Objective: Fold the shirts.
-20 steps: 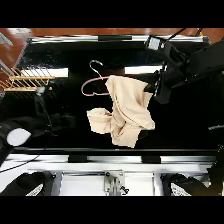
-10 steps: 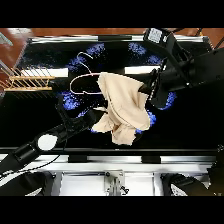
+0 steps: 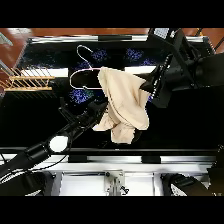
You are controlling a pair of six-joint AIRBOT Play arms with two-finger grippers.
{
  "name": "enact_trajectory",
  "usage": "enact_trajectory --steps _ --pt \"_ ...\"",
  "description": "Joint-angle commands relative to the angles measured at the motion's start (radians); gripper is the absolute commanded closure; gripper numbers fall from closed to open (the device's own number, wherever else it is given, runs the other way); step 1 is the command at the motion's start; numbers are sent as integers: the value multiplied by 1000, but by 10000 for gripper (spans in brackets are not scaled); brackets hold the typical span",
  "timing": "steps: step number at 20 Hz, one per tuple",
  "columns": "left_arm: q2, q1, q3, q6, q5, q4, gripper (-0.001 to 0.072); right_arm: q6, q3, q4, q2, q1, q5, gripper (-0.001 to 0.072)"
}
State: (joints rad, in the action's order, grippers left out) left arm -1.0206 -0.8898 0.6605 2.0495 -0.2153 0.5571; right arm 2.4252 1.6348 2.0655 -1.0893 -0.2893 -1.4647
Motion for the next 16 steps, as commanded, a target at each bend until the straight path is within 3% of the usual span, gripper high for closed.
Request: enact_trajectory --steps 1,4,5,6,7,9,11,16 --pt "-62 -42 58 18 -21 -4 225 -6 1 5 2 -1 3 650" --pt "-92 -46 101 31 -21 3 246 -5 1 5 2 -1 3 650" --pt "-101 -45 108 31 -22 3 377 -5 1 5 2 -1 3 650" --pt "-108 -46 107 31 -36 3 554 -5 1 4 3 -1 3 650" --pt "-116 -45 106 20 -40 3 640 -5 1 5 3 -1 3 650" --pt "-122 -26 104 -84 -35 3 664 -5 1 4 3 0 4 650" --pt "-119 6 94 -96 3 3 665 -5 1 0 3 0 17 650" --pt "-93 156 94 -231 150 3 667 -6 1 -19 3 0 61 650"
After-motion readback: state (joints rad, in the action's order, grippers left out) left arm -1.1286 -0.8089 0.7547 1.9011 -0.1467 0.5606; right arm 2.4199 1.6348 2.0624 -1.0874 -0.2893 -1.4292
